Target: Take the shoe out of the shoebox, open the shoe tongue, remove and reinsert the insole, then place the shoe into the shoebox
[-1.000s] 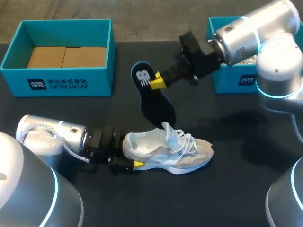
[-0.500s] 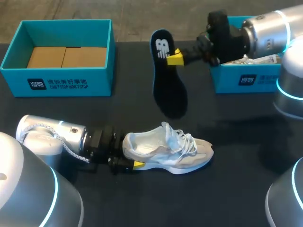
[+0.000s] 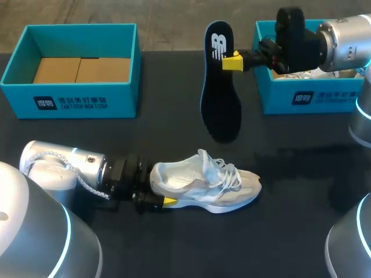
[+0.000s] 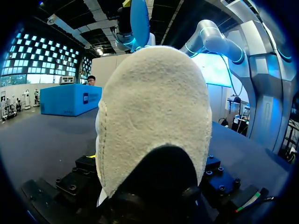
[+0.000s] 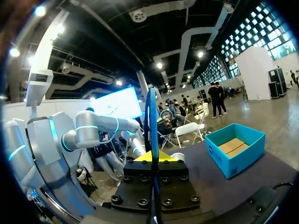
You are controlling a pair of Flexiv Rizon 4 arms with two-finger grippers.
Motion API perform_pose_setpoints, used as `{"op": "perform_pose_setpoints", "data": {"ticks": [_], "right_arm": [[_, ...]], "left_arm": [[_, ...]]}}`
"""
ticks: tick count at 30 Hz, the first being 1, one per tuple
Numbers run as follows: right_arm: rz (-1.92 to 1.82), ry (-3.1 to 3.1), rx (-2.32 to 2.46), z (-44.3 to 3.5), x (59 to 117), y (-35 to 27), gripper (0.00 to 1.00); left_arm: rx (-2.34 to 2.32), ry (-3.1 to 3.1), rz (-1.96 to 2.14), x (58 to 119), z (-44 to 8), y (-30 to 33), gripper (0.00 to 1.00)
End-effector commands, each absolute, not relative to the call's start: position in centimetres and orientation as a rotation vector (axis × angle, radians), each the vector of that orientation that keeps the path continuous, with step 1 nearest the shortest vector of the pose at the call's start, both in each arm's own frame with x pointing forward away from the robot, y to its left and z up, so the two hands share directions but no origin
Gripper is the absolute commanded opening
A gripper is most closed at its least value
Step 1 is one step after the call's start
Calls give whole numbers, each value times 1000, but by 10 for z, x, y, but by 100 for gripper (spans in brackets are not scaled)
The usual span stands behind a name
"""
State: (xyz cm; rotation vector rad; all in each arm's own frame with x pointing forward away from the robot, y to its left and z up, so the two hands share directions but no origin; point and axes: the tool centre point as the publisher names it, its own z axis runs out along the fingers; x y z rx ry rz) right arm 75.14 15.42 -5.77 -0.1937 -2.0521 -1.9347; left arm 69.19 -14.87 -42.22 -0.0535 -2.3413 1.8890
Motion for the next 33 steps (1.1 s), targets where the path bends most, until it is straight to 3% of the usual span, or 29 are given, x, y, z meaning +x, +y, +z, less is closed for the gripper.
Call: {"op": "perform_pose_setpoints", "data": {"ticks": [1,16,33], "right_arm": [[-1935,-2054,-196,-58,751,156,0],[-2108,-1973,-261,2,749,98,0],[-2062,-1985,-393,32,724,77,0]], "left_arm": [[-52,-2343,1888,692,-423,-149,0],[-52,-2343,1888,692,-423,-149,0],[-52,-2343,1888,692,-423,-149,0]]}}
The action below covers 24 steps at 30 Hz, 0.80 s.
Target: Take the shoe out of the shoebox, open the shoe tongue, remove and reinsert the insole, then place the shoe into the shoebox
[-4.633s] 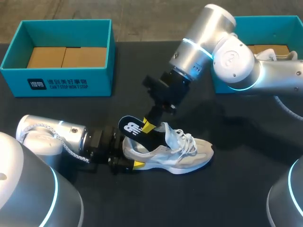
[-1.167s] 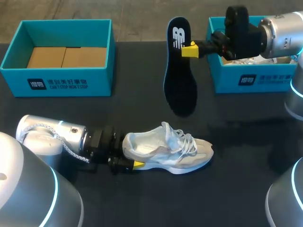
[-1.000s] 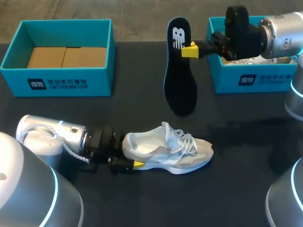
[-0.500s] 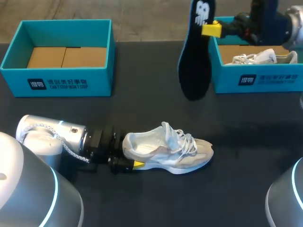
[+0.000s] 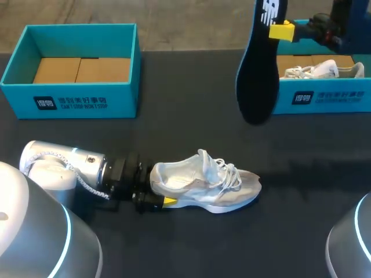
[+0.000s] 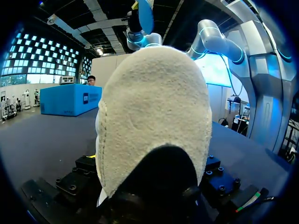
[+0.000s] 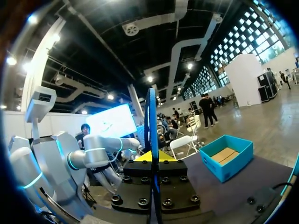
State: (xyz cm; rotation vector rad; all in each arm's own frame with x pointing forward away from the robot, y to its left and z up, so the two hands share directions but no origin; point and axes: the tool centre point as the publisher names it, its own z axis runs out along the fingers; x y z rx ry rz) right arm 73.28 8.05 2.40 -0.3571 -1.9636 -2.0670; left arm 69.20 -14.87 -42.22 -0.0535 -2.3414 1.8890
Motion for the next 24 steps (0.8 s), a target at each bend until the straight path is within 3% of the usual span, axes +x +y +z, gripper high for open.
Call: {"op": "perform_pose_setpoints", "data": {"ticks": [1,11,24], "right_arm": [[-2054,-1988,-398,34,723,77,0],[-1943,-2101,-436,37,708,75,0],[-1891,-2006,-502,1,692,52,0]], "left_arm": [[-52,-2343,1888,692,-423,-149,0],[-52,-2343,1888,692,-423,-149,0],[-52,-2343,1888,692,-423,-149,0]]}}
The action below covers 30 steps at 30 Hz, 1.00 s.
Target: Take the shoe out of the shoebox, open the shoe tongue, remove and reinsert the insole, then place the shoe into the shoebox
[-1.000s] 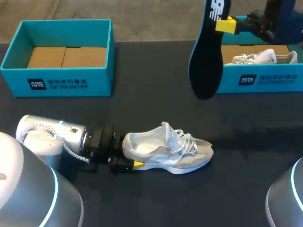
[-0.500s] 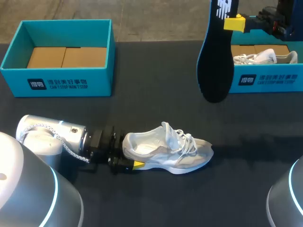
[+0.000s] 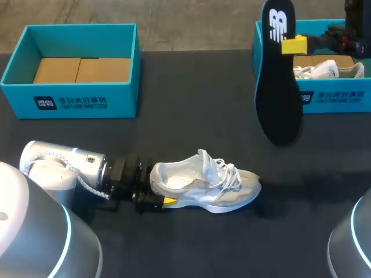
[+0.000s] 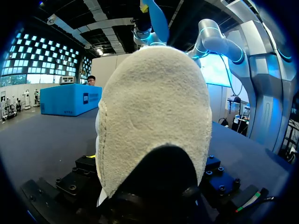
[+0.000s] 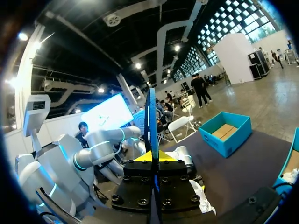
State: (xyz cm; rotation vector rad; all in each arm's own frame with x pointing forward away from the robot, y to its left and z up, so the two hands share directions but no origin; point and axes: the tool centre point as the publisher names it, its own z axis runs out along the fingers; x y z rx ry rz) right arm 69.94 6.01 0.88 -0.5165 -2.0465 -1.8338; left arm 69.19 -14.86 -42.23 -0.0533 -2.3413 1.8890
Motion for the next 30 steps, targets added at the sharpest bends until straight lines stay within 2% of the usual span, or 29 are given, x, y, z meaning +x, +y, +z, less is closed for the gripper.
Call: {"op": "perform_pose_setpoints", "data": {"ticks": [1,30], "right_arm": [[-1894,-2005,-500,-1,690,52,0],[-1880,-1992,-521,-5,682,57,0]], "left_arm": [[-52,-2343,1888,692,-423,-149,0],[-52,-2343,1888,692,-423,-149,0]]}}
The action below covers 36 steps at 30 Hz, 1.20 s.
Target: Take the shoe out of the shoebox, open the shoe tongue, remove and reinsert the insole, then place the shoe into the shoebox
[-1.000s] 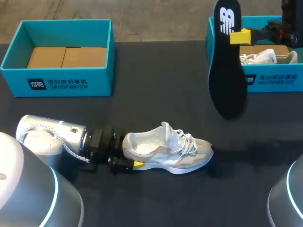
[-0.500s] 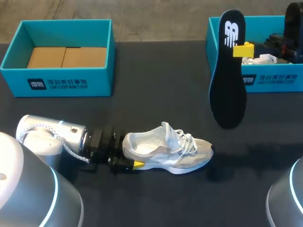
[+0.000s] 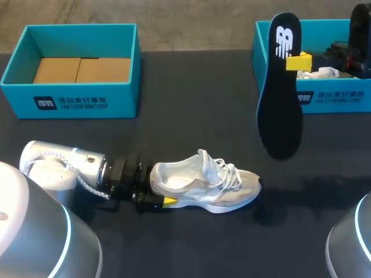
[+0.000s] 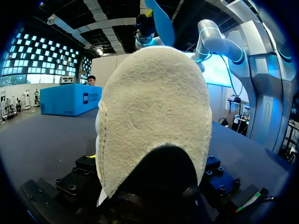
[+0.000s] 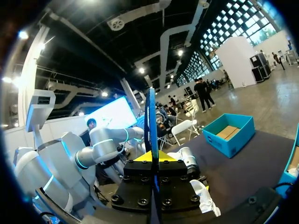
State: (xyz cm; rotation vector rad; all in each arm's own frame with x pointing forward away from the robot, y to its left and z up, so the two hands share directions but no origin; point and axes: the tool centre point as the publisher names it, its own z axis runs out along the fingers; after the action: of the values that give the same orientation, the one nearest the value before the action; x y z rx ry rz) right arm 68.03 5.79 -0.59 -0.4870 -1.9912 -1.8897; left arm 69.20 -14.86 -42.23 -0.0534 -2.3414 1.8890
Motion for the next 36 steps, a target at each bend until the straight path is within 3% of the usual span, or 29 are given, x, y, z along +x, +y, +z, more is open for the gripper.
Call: {"op": "perform_pose_setpoints", "data": {"ticks": [1,13,36], "right_arm": [[-1876,-1989,-543,-4,683,56,0],[-1955,-1982,-573,8,660,33,0],[-1906,-1951,-731,8,645,60,0]], "left_arm": [[-52,-2343,1888,692,-423,-149,0],[-52,-2343,1888,692,-423,-149,0],[-52,-2343,1888,692,-423,-149,0]]}}
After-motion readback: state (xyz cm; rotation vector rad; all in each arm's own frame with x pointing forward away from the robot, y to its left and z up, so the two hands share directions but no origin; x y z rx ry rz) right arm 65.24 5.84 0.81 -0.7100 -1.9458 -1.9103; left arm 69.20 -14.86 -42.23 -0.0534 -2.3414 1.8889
